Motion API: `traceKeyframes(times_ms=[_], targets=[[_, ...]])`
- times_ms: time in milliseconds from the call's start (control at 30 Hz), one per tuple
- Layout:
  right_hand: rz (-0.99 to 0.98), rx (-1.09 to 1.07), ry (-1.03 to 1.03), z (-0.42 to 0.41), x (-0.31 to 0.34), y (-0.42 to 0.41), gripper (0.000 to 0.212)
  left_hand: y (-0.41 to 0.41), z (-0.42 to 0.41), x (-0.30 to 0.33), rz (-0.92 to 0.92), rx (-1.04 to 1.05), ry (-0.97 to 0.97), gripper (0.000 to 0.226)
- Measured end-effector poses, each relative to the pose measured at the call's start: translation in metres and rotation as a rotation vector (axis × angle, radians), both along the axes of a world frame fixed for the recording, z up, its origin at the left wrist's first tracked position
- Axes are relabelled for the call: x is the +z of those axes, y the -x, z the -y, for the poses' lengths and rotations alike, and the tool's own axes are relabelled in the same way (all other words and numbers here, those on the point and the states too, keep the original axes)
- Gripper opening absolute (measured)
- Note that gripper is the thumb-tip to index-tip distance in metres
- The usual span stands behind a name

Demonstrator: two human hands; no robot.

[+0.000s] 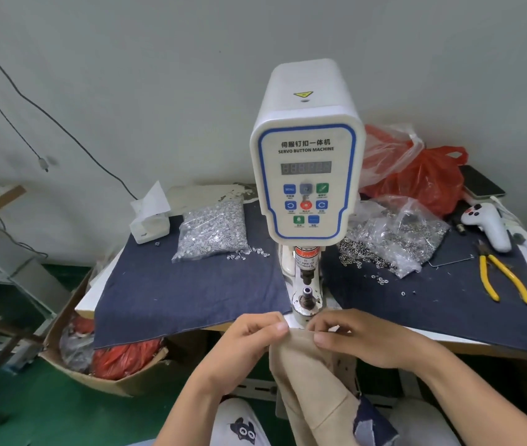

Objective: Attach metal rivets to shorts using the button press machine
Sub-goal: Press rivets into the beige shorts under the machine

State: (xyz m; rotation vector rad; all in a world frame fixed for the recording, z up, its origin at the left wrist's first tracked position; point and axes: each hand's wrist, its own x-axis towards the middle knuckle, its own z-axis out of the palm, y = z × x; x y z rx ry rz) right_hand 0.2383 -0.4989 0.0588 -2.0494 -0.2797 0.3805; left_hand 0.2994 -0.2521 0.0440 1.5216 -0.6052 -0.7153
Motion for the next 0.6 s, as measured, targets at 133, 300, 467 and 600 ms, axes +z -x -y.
traceKeyframes(times_ms=[133,300,467,600], targets=[[-0.043,-0.061,-0.063,-0.007,0.003,-0.001,0.020,-0.006,0.000,0.002,0.115,0.043,-0.238,0.026],[0.206,-0.646,0.368,0.031,-0.018,-0.034,0.012,-0.025,0.020,0.017,0.169,0.506,-0.220,0.035],[0.242,-0.859,0.684,0.070,-0.038,-0.069,0.013,-0.084,0.035,0.022,0.396,0.709,-0.551,0.039],[0.297,-0.846,0.845,0.062,-0.044,-0.082,0.024,-0.129,0.044,0.008,0.496,0.682,-0.805,0.032]])
